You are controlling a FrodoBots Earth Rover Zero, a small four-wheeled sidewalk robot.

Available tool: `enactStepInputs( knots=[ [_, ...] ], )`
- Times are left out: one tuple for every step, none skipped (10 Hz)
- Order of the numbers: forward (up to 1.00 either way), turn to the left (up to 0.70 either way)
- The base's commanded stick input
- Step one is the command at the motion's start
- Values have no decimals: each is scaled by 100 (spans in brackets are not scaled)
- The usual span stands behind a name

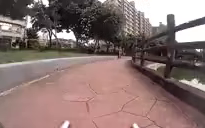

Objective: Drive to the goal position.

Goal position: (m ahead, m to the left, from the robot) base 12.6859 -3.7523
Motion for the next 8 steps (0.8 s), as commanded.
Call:
enactStepInputs(
  knots=[
    [100, 0],
    [100, 0],
    [100, 0],
    [100, 0],
    [100, 0],
    [100, -2],
    [100, -15],
    [100, -40]
  ],
)
